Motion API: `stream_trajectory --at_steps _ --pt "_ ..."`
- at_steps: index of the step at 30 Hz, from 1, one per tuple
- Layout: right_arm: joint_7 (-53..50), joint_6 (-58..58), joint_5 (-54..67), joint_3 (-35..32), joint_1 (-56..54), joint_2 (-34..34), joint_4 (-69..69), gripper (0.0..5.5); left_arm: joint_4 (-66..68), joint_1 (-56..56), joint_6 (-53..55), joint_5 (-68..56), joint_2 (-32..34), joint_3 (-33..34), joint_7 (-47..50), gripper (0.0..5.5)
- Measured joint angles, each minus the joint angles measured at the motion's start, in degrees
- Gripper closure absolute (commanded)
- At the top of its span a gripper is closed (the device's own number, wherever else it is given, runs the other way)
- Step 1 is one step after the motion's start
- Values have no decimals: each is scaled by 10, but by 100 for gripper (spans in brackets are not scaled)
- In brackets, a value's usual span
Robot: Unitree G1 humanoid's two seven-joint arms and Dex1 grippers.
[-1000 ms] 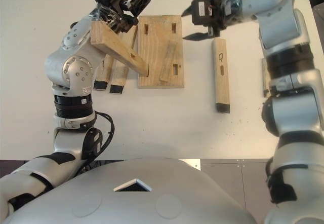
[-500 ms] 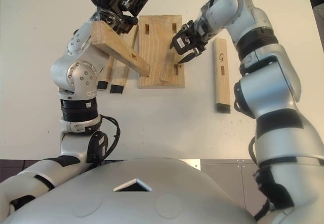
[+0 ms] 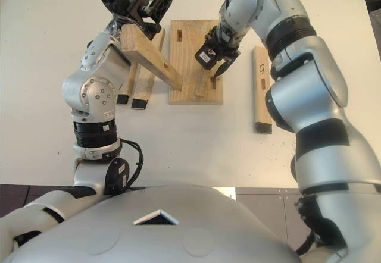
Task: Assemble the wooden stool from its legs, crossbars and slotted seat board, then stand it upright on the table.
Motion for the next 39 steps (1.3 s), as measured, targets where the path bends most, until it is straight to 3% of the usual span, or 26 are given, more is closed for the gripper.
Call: stream_trajectory --at_steps 5,9,15,21,24,27,32,36,39 --pt "33 19 2 0 -6 -1 0 383 0 2 -1 0 -3 0 3 253" --pt "38 20 0 14 -9 -2 -3 383 2 2 -8 1 -5 0 3 253" --pt "68 32 2 18 -12 -5 -6 429 17 2 -15 1 -6 -1 3 253" --pt "109 206 50 4 -13 -8 23 493 30 1 -26 7 -3 -1 1 253" --pt "122 268 64 2 15 -49 28 535 35 0 -32 10 0 1 1 253" --pt "122 303 93 -9 53 -85 -18 535 38 -2 -34 11 3 4 -5 253" --pt "77 368 156 -114 115 -92 -100 441 41 -7 -34 13 20 6 -11 253" --pt "56 396 176 -156 137 -97 -142 373 42 -7 -34 12 23 6 -14 253" --pt "62 402 191 -188 154 -142 -184 328 43 -10 -34 12 27 6 -18 253"
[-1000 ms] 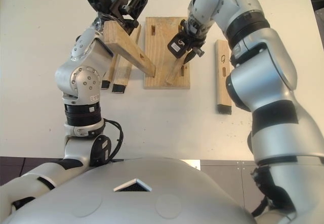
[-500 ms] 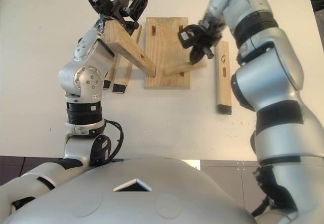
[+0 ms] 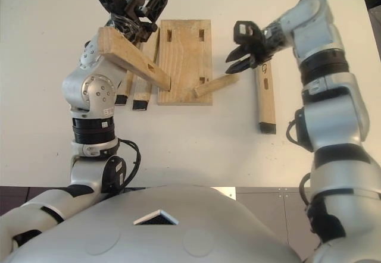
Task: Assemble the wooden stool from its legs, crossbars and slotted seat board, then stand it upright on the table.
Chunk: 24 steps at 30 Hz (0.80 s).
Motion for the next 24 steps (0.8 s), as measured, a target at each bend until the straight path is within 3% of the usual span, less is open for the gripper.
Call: stream_trajectory --at_steps 2,8,17,24 --pt "9 -2 14 -15 27 -21 -23 288 2 -7 1 0 7 0 -3 253" --pt "11 -48 37 -37 62 -15 -19 288 21 -28 6 0 20 0 -20 253" --pt "-56 -186 -2 -15 88 27 51 288 39 -53 12 0 38 0 -44 253" --pt "-55 -220 -1 -4 83 32 71 399 46 -58 13 0 38 -2 -54 253"
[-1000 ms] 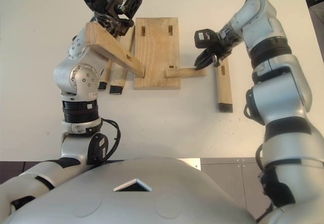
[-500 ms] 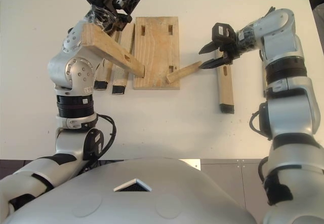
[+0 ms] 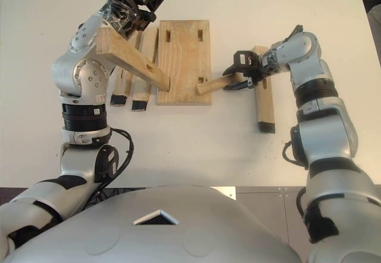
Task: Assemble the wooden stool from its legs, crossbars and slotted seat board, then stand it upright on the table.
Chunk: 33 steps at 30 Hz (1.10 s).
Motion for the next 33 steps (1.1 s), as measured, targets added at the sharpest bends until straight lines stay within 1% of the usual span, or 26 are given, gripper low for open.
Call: stream_trajectory --at_steps 2,7,10,13,16,20,23,26,27,30,33 --pt "7 12 6 -1 1 0 0 420 0 0 0 0 0 0 0 253" --pt "-9 35 13 -15 13 -4 -17 423 0 0 0 1 0 -2 0 253" --pt "-63 46 -1 -19 32 -9 -75 423 -1 1 0 1 1 1 1 253" --pt "-152 66 -31 -26 74 -28 -185 423 -7 5 0 1 5 3 4 253" --pt "-291 87 -87 -41 137 -24 -323 423 -10 6 5 0 8 13 10 253" --pt "-473 96 -195 -40 222 -20 -453 423 -20 7 27 -1 19 24 18 253" --pt "-613 94 -280 -35 285 3 -536 423 -28 8 62 -10 23 41 30 253" --pt "-708 110 -354 -31 330 27 -612 423 -30 3 86 -19 32 58 35 253" --pt "-754 112 -398 -24 355 44 -651 423 -29 -3 97 -24 44 69 36 253" --pt "-805 124 -479 -9 394 43 -714 423 -29 -22 120 -29 54 81 39 253" --pt "-817 141 -567 23 434 45 -775 423 -47 -45 157 -27 65 89 67 253"
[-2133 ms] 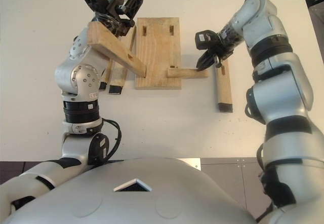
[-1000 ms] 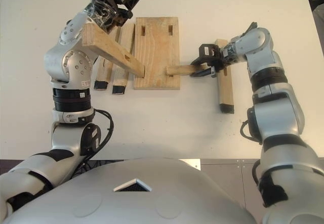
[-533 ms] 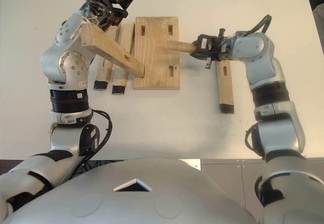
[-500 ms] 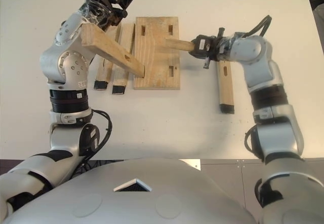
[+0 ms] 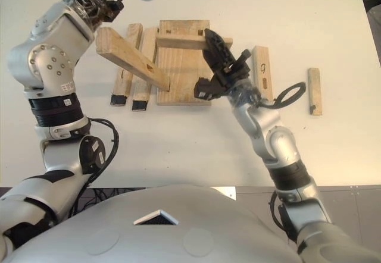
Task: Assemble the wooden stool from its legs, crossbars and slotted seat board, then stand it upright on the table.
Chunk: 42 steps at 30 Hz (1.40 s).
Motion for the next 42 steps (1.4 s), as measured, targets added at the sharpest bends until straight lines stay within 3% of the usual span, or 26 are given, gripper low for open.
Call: stream_trajectory --at_steps 7,16,25,32,42 --pt "23 33 -91 31 46 5 -62 423 -121 -107 125 -19 15 14 58 253" --pt "29 39 -124 43 37 19 -25 423 -167 -159 294 -127 -131 83 102 253" --pt "16 27 -137 53 31 17 -28 423 -147 -55 219 -99 -132 43 93 253" --pt "6 33 -164 62 26 20 -31 423 -143 -46 189 -91 -130 31 95 253" --pt "-103 41 -205 97 -11 20 64 423 -108 -72 214 -110 -137 50 106 253"
